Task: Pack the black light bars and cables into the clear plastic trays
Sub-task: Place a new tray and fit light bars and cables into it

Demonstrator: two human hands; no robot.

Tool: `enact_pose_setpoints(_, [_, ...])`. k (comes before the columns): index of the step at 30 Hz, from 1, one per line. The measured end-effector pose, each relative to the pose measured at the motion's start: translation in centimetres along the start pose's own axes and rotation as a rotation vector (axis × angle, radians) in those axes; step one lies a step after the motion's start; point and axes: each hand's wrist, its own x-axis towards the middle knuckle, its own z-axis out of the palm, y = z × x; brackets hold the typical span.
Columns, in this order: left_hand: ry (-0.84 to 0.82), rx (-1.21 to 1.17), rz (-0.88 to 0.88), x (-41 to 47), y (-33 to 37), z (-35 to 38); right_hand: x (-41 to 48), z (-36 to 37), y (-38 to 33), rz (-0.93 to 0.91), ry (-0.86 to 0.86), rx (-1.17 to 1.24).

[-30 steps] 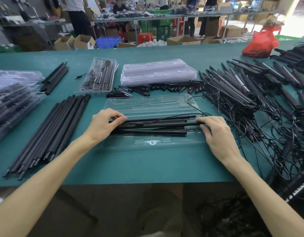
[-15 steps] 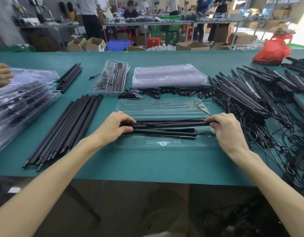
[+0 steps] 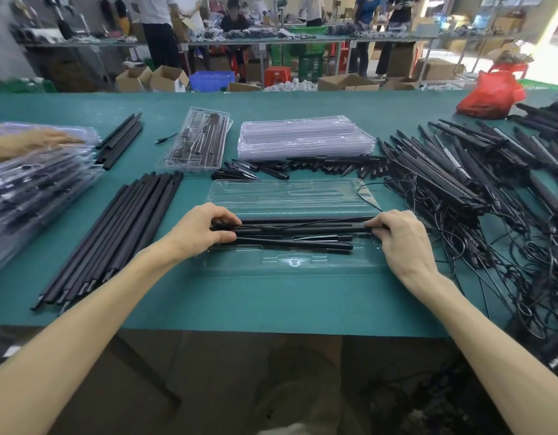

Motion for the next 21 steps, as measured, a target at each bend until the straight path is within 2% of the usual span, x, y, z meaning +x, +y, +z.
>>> enact_pose_setpoints(13, [-0.061,0.033,-0.048,0.7,0.3,-0.9,0.2,0.2,-0.1,0.007,-0.03,-0.034])
enact_pose_setpoints(21, [-0.015,0.051,0.028,1.4,2.4,0.7,-0.4,0.3,-0.4,-0.02,-0.005,-0.034])
